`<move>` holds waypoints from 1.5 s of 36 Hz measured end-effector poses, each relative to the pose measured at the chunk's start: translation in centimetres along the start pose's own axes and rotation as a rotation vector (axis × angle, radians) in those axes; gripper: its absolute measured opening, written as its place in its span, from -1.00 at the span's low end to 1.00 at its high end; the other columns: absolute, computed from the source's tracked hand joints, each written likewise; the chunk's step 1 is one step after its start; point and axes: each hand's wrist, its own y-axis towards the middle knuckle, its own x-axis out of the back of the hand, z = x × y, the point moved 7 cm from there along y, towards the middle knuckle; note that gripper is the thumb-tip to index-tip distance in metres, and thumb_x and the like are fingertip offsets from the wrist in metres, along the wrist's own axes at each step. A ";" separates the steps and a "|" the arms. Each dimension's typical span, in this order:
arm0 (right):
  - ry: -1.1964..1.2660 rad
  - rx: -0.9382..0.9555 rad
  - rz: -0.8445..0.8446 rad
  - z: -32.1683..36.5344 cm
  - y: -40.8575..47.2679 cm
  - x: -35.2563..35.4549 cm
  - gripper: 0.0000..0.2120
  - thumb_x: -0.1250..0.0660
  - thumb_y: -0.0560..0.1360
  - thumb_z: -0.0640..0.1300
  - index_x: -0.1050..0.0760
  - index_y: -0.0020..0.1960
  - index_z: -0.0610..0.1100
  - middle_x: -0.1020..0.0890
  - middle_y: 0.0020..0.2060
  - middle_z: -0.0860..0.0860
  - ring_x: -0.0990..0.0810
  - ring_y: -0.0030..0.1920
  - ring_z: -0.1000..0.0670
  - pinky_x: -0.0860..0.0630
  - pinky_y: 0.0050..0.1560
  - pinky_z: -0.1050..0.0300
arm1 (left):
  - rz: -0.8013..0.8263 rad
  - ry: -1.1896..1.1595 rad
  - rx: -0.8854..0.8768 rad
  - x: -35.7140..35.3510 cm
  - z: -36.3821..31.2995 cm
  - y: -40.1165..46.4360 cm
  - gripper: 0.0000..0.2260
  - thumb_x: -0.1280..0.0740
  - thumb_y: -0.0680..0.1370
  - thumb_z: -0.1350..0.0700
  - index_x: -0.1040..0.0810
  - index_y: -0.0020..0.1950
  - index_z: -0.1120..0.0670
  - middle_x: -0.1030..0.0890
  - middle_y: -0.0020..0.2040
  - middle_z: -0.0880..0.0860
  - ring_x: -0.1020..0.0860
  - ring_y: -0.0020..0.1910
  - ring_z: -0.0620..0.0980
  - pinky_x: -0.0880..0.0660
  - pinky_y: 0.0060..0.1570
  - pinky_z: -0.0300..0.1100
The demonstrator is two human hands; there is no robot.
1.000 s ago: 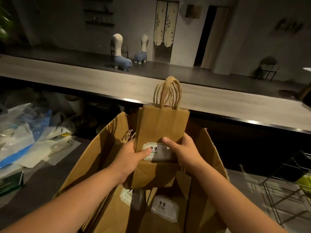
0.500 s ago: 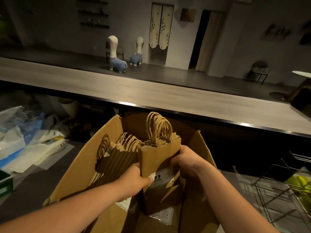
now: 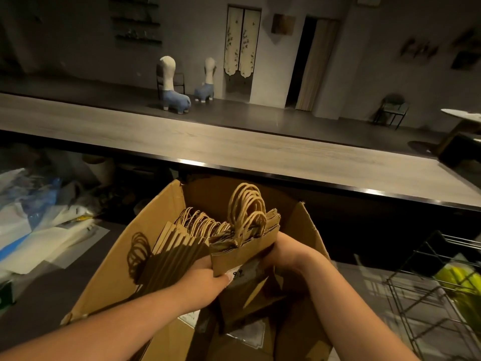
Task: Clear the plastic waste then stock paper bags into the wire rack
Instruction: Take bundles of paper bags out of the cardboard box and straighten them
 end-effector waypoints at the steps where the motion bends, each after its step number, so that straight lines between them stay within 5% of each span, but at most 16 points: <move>1: -0.017 -0.030 -0.001 -0.3 0.0 -0.1 -0.68 -0.42 0.45 -0.31 -0.57 0.09 0.05 -0.60 0.01 0.11 -0.55 0.01 0.11 -0.48 -0.13 0.31 | 0.003 0.020 -0.007 0.0 -0.1 0.1 -0.86 -0.36 0.55 0.17 -0.53 -0.11 -0.09 -0.58 -0.15 -0.07 -0.53 -0.11 -0.12 -0.41 -0.18 -0.30; 7: 0.132 0.003 -0.125 0.5 -0.4 0.9 -0.70 -0.39 0.45 -0.34 -0.57 0.08 -0.01 -0.66 -0.01 0.02 -0.63 0.01 0.06 -0.56 -0.05 0.25 | -0.077 0.063 -0.070 1.2 -1.9 0.3 -0.86 -0.34 0.57 0.17 -0.51 -0.18 0.01 -0.54 -0.29 -0.05 -0.50 -0.31 -0.09 -0.44 -0.31 -0.30; 9: 0.242 0.053 -0.189 1.3 -0.7 1.4 -0.70 -0.40 0.45 -0.34 -0.56 0.11 -0.05 -0.68 0.00 -0.01 -0.66 0.02 0.03 -0.60 0.08 0.13 | -0.141 0.072 -0.156 2.2 -3.1 0.5 -0.98 -0.35 0.57 0.13 -0.56 -0.06 0.04 -0.62 -0.13 0.00 -0.59 -0.16 -0.05 -0.56 -0.10 -0.16; 12: 0.377 0.088 -0.212 2.7 -1.6 1.7 -0.70 -0.39 0.50 -0.30 -0.49 0.18 -0.07 -0.69 0.03 -0.02 -0.69 0.01 0.02 -0.63 0.06 0.05 | -0.141 -0.142 -0.188 3.3 -4.4 -0.2 -0.82 -0.33 0.57 0.19 -0.52 0.14 -0.01 -0.67 0.04 -0.02 -0.61 0.09 -0.03 -0.54 0.13 -0.04; 17: 0.452 0.149 -0.255 4.9 -4.5 1.6 -0.75 -0.34 0.55 -0.24 -0.42 0.18 -0.02 -0.66 0.06 -0.06 -0.70 0.01 0.00 -0.66 0.02 0.01 | -0.088 -0.514 -0.112 2.8 -5.9 -1.8 -0.80 -0.24 0.60 0.22 -0.48 0.13 -0.05 -0.67 0.07 0.11 -0.62 0.09 0.14 -0.50 0.16 0.20; 20: 0.437 0.182 -0.349 5.7 -7.0 2.1 -0.78 -0.33 0.57 -0.17 -0.41 0.15 0.07 -0.66 0.04 0.01 -0.70 -0.01 0.04 -0.66 0.01 0.03 | -0.128 -0.554 -0.124 2.1 -7.2 -2.7 -0.88 -0.23 0.59 0.20 -0.42 -0.02 -0.03 -0.62 -0.01 0.14 -0.57 0.03 0.08 -0.48 0.09 0.04; 23: 0.434 0.233 -0.428 6.3 -9.9 3.1 -0.78 -0.33 0.57 -0.13 -0.43 0.17 0.09 -0.66 0.02 0.03 -0.69 -0.01 0.06 -0.66 0.01 0.02 | -0.151 -0.522 -0.189 1.2 -9.2 -3.6 -0.84 -0.23 0.57 0.16 -0.42 0.14 0.11 -0.62 -0.04 0.14 -0.57 -0.05 -0.01 -0.47 -0.10 -0.08; 28: 0.486 0.343 -0.569 6.9 -15.1 5.8 -0.84 -0.30 0.59 -0.14 -0.46 0.13 0.06 -0.67 -0.03 0.05 -0.69 -0.02 0.07 -0.66 -0.04 0.09 | -0.125 -0.527 -0.356 -1.0 -13.4 -5.7 -0.80 -0.23 0.59 0.16 -0.42 0.21 0.00 -0.59 -0.05 -0.05 -0.62 -0.19 -0.23 -0.53 -0.35 -0.34; 38: 0.479 0.399 -0.764 1.2 -23.6 10.3 -0.88 -0.29 0.57 -0.19 -0.49 0.08 -0.03 -0.69 -0.08 0.05 -0.69 -0.03 0.03 -0.64 -0.08 0.15 | -0.048 -0.445 -0.568 -10.0 -17.8 -10.0 -0.79 -0.25 0.61 0.11 -0.47 0.04 -0.25 -0.61 -0.06 -0.22 -0.58 -0.04 -0.31 -0.56 -0.17 -0.33; 42: 0.482 0.399 -0.821 -3.9 -25.8 11.9 -0.81 -0.28 0.57 -0.24 -0.52 0.11 0.00 -0.67 -0.06 0.06 -0.66 -0.02 0.04 -0.62 -0.05 0.17 | -0.031 -0.375 -0.535 -16.0 -17.5 -10.1 -0.61 -0.24 0.62 0.12 -0.45 -0.08 -0.45 -0.58 -0.05 -0.32 -0.52 -0.02 -0.37 -0.45 0.02 -0.32; 48: 0.541 0.309 -0.797 -13.9 -25.4 10.1 -0.79 -0.32 0.56 -0.15 -0.53 0.15 0.09 -0.64 0.03 -0.04 -0.62 0.07 -0.09 -0.57 0.11 -0.11 | -0.085 -0.401 -0.291 -24.3 -11.6 -8.7 -0.77 -0.19 0.64 0.13 -0.41 0.07 -0.25 -0.53 0.05 -0.27 -0.46 0.06 -0.38 -0.36 0.02 -0.42; 51: 0.575 0.189 -0.753 -19.3 -23.4 7.1 -0.73 -0.31 0.57 -0.09 -0.47 0.26 0.06 -0.63 0.08 0.07 -0.59 0.13 0.04 -0.52 0.22 -0.01 | -0.121 -0.392 -0.148 -26.8 -7.4 -7.2 -0.76 -0.17 0.64 0.16 -0.40 0.02 -0.23 -0.51 0.05 -0.25 -0.44 0.07 -0.30 -0.29 0.14 -0.25; 54: 0.581 0.065 -0.705 -23.9 -21.7 4.2 -0.70 -0.28 0.61 -0.17 -0.39 0.27 0.12 -0.57 0.13 0.18 -0.51 0.16 0.31 -0.42 0.29 0.22 | -0.141 -0.357 -0.036 -28.6 -3.2 -5.9 -0.74 -0.16 0.64 0.22 -0.41 0.08 -0.18 -0.47 0.06 -0.26 -0.42 0.06 -0.33 -0.27 0.15 -0.33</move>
